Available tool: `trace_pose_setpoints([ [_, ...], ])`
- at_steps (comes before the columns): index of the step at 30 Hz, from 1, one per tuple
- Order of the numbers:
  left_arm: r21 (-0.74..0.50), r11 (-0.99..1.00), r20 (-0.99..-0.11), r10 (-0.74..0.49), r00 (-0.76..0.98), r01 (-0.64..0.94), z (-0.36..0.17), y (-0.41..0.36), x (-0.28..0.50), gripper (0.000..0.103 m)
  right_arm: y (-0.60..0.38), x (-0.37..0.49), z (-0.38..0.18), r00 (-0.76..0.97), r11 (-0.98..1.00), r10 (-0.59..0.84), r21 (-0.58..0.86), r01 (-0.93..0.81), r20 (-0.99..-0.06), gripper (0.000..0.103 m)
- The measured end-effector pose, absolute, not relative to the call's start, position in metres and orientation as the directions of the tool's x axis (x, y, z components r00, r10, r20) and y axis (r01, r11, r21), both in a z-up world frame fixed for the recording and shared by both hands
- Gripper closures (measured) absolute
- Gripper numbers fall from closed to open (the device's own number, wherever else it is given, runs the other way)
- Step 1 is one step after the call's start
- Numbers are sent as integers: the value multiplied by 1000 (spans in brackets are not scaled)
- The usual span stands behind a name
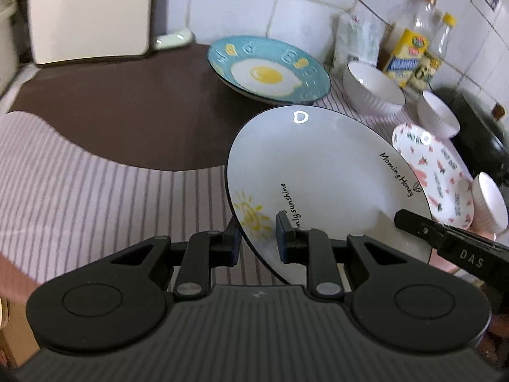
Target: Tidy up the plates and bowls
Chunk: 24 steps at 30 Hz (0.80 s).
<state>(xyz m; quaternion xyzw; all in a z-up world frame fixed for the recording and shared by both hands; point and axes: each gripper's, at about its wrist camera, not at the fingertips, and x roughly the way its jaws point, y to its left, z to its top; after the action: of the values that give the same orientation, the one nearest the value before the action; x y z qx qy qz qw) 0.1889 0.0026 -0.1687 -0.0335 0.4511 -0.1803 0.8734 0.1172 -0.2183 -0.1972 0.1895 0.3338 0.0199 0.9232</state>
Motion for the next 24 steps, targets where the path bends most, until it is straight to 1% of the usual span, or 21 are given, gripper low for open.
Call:
trace_pose_setpoints([
  [5, -215, 925, -785, -354, 509, 313, -179, -2, 206, 82, -224, 126, -211, 783, 920, 160, 379, 102, -600, 81],
  [9, -185, 929, -795, -334, 507, 321, -186, -11, 216, 82, -224, 135, -220, 779, 920, 158, 377, 107, -607, 81],
  [20, -234, 929, -800, -352, 485, 287, -199, -5, 225, 81, -219, 142, -222, 781, 950, 124, 302, 86, -612, 81],
  [24, -227, 939, -810, -330, 485, 260, -199, -7, 224, 79, -217, 143, -222, 776, 955, 114, 285, 87, -621, 80],
])
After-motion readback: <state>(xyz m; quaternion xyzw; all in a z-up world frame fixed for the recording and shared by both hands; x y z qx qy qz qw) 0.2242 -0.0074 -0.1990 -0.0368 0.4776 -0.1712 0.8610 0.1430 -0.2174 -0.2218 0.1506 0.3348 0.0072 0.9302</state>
